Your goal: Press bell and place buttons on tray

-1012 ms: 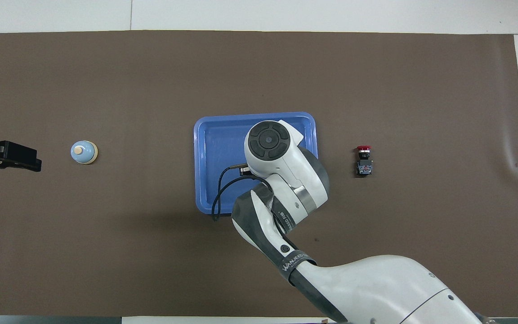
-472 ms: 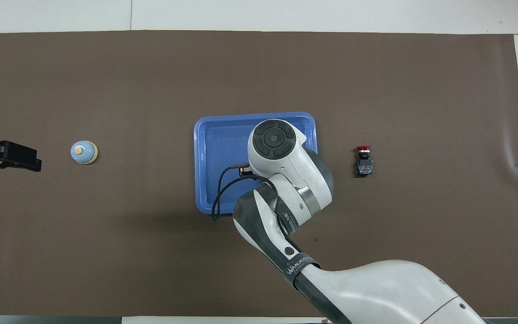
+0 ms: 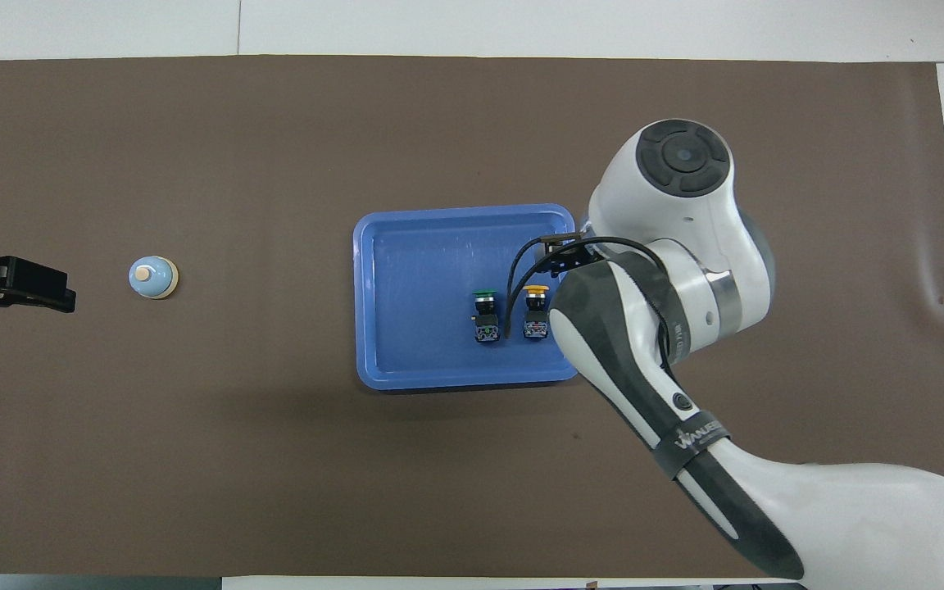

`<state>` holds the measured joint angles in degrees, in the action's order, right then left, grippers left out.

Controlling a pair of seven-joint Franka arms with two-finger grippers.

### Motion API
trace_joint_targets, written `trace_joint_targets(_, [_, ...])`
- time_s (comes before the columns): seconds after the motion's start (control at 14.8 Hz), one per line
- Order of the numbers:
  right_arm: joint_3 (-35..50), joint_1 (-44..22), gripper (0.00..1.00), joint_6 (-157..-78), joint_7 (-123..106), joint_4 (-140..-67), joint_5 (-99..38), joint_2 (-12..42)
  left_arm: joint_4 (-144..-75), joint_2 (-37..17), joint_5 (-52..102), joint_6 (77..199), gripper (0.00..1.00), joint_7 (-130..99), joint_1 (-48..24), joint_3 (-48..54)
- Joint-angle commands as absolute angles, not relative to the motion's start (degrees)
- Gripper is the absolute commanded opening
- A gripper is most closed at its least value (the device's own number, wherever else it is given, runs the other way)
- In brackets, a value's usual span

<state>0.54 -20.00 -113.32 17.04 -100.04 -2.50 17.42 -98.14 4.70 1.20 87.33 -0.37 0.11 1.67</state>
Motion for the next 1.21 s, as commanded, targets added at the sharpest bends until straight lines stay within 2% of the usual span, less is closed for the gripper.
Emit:
trace_joint_targets(0.0, [1.1, -15.6, 1.0, -117.7, 12.0, -107.6, -2.7, 14.9, -98.5, 5.7, 0.7, 86.8, 1.0, -0.6, 0.0, 1.6])
trace_joint_targets(0.13, [1.1, -12.7, 1.0, -123.7, 10.3, -111.8, -2.6, 14.2, -98.5, 5.7, 0.7, 86.8, 1.0, -0.6, 0.0, 1.6])
trace_joint_targets(0.81, [1.1, -9.7, 1.0, -126.4, 9.8, -119.4, -2.3, 13.4, -98.5, 5.7, 0.7, 86.8, 1.0, -0.6, 0.0, 1.6])
trace_joint_targets(0.88, [1.1, -9.4, 0.95, -127.6, 9.4, -119.9, -2.3, 13.4, -98.5, 5.7, 0.7, 86.8, 1.0, -0.6, 0.0, 1.6])
trace_joint_targets(1.01, [1.1, -9.1, 0.69, -130.2, 9.7, -121.5, -2.3, 13.4, -98.5, 5.7, 0.7, 86.8, 1.0, -0.6, 0.0, 1.6])
trace_joint_targets(1.15, [1.1, -9.3, 0.25, -130.4, 9.5, -121.3, -2.3, 13.4, -98.5, 5.7, 0.7, 86.8, 1.0, -0.6, 0.0, 1.6])
